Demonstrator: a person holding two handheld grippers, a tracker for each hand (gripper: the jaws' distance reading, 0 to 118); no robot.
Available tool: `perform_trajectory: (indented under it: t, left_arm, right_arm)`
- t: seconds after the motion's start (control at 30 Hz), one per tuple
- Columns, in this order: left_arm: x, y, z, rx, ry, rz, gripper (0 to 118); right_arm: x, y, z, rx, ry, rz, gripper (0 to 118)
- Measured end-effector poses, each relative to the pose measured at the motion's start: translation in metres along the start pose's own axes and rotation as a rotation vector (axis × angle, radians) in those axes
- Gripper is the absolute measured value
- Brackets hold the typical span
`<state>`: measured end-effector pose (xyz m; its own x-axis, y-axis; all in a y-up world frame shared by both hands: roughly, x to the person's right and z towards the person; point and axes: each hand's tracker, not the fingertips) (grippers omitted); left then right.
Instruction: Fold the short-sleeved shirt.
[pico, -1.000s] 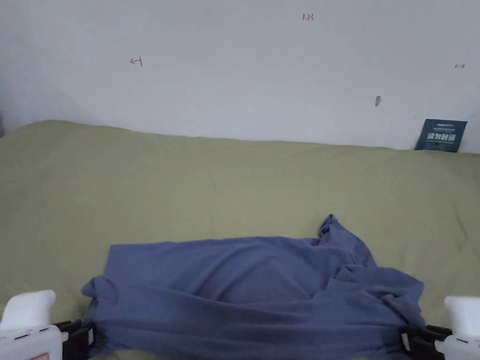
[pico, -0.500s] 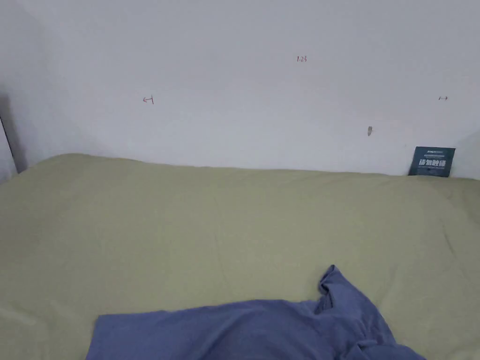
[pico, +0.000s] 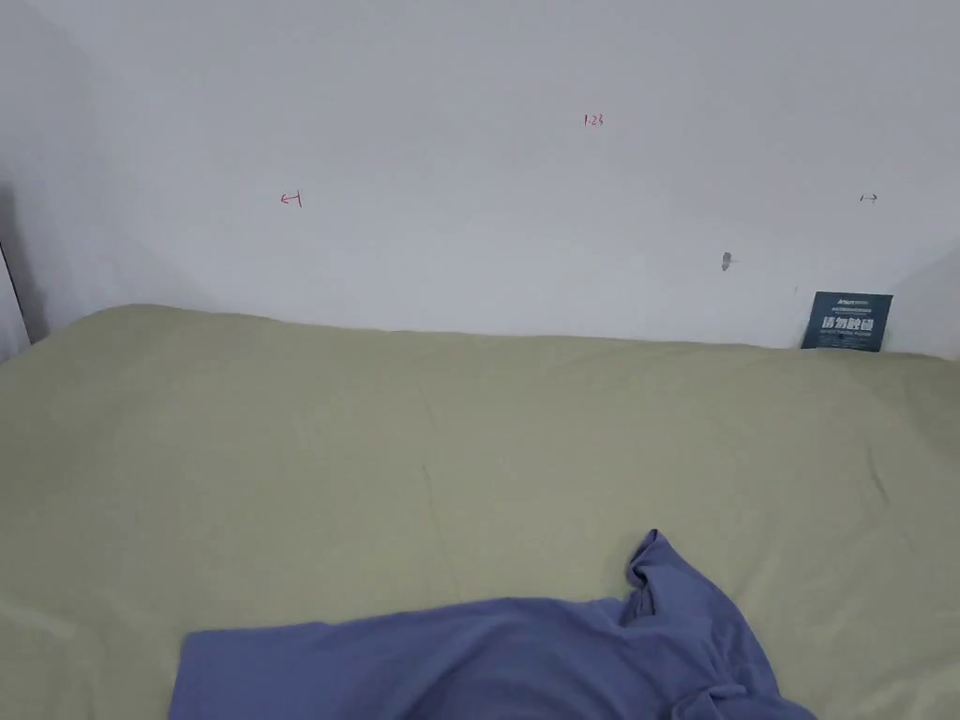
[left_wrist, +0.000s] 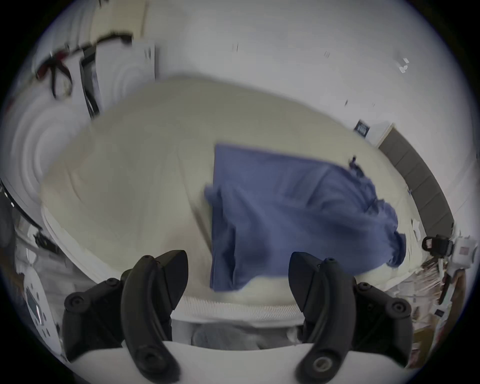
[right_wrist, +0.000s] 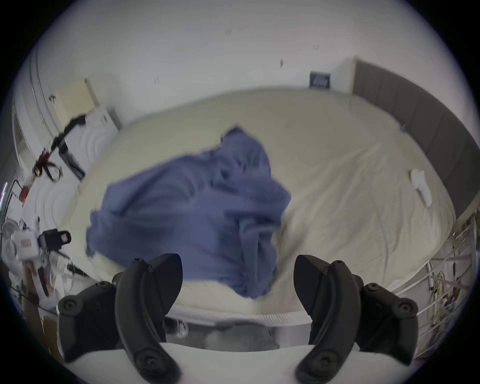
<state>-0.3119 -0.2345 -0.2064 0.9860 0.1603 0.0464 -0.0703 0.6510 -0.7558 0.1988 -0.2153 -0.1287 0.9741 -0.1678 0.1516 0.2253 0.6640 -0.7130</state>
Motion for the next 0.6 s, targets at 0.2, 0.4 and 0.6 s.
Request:
perform_trajectory:
  t: [0.2,0.4,0.6]
  left_arm:
    - [0.062,0.034,0.057,0.268,-0.046,-0.204,0]
    - [0.084,0.012,0.055,0.295,-0.121,-0.229,0]
    - [0.053,0.004,0.012,0.164,-0.132,-0.148,0]
  right_arm:
    - [-0.058,0.012,0.035,0.299,-0.065,0.087,29]
    - [-0.105,-0.015,0.038,0.307,-0.046,0.160,1]
    - [-0.110,-0.023,0.022,0.238,0.009,0.176,1]
